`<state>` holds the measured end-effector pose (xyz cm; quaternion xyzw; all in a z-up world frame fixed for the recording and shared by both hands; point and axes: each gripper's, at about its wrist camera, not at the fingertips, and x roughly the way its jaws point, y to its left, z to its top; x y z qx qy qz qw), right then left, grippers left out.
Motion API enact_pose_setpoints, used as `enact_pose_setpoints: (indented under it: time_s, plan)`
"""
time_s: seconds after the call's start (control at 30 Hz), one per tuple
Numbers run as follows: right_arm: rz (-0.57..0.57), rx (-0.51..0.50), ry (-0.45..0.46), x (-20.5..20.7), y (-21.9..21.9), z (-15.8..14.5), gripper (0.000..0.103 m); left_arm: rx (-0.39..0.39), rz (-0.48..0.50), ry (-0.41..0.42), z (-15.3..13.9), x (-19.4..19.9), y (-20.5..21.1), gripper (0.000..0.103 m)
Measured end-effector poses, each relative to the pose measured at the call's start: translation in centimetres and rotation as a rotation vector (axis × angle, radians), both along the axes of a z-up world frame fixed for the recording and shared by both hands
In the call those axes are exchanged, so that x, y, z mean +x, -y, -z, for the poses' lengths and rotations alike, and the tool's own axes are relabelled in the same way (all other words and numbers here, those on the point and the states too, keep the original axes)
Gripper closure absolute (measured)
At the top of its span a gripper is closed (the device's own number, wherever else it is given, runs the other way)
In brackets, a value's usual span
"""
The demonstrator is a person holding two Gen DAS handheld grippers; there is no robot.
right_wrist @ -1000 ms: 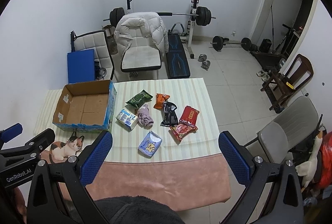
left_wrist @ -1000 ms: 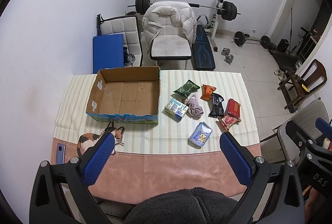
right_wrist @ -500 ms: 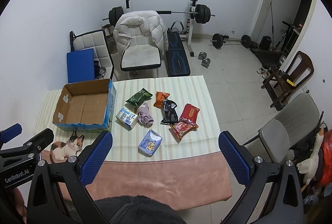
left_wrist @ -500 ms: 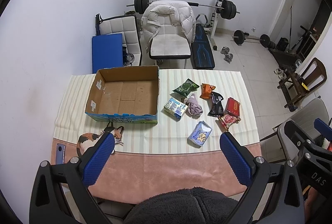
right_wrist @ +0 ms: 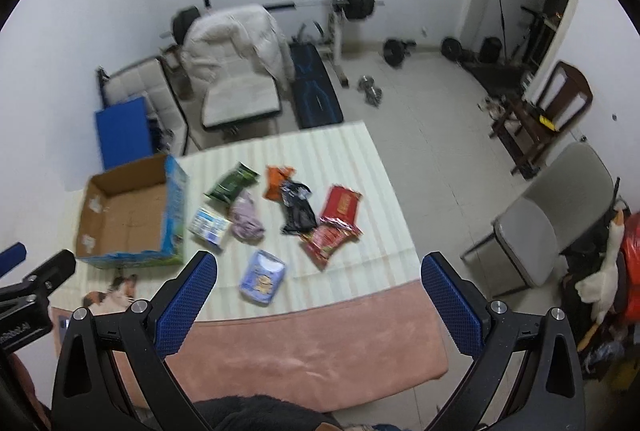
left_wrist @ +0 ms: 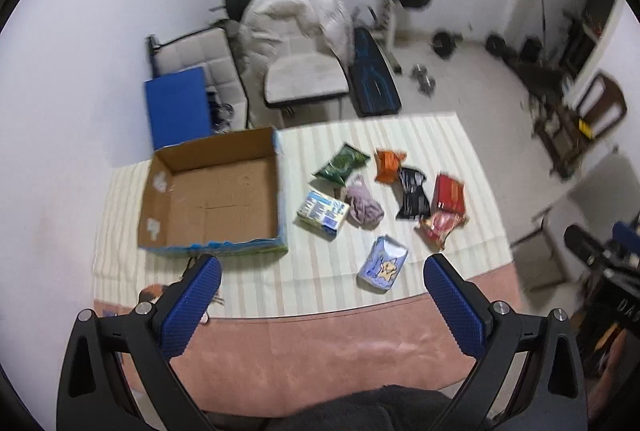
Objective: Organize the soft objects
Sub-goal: 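Grasp the blue bear tissue pack with the left tool while the right tool grasps the floral snack bag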
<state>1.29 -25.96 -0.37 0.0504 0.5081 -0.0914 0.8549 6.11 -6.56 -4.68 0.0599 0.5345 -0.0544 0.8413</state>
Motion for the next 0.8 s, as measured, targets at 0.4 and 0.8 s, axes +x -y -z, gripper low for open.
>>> enact_pose_setpoints:
  time_s: [0.4, 0.8]
  plan:
    - [0.082, 0.250, -0.336, 8.2, 10.3, 21.7, 0.000, 0.092, 0.243, -0.408, 23.8, 7.6, 10.2, 0.000]
    - [0.225, 0.468, -0.554, 16.2, 10.5, 39.6, 0.004, 0.133, 0.197, -0.659, 38.7, 9.1, 12.2, 0.032]
